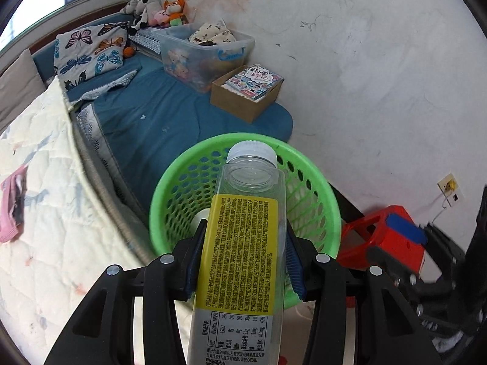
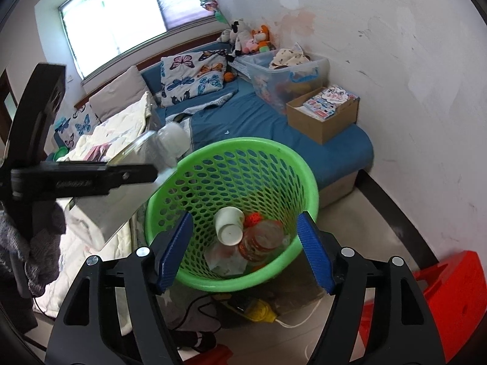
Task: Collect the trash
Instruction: 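Release the orange lump with the right tool while the left tool drops the bottle into the basket, then move both tools back over the mattress toward the milk carton and pink wrapper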
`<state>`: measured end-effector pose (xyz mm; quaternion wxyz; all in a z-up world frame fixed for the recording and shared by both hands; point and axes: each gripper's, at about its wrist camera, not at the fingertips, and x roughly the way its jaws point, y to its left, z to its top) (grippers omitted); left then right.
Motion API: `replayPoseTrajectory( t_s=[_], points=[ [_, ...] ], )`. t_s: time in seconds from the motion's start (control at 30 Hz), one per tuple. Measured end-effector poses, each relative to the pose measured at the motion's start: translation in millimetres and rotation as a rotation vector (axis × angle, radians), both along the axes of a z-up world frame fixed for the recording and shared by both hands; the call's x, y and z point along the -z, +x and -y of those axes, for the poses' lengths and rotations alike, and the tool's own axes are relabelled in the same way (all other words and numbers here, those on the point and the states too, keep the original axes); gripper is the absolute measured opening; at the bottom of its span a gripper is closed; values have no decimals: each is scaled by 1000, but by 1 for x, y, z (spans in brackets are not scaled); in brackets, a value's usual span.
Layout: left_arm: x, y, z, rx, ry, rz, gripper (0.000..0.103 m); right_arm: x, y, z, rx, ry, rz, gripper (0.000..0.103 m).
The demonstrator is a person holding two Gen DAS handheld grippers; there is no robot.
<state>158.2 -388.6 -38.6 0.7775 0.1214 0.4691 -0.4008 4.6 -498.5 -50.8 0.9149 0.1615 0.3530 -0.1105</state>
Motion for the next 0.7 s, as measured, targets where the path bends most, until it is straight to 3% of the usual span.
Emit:
replayPoseTrajectory(
  t_s=[0.13, 0.2, 0.33, 0.7],
  points=[
    [1, 4, 21, 4, -21, -15, 46, 5, -6, 7, 18, 11, -8, 71],
    [2, 5, 29, 4, -27, -12, 60, 8, -7, 10, 27, 20, -11, 71],
    [-2, 5, 31, -1, -68, -8, 66, 13, -9, 11, 30, 30, -17, 71],
    [-22, 7, -44, -90, -83, 49, 66, 8, 0, -10, -26, 29, -12, 71]
  ],
)
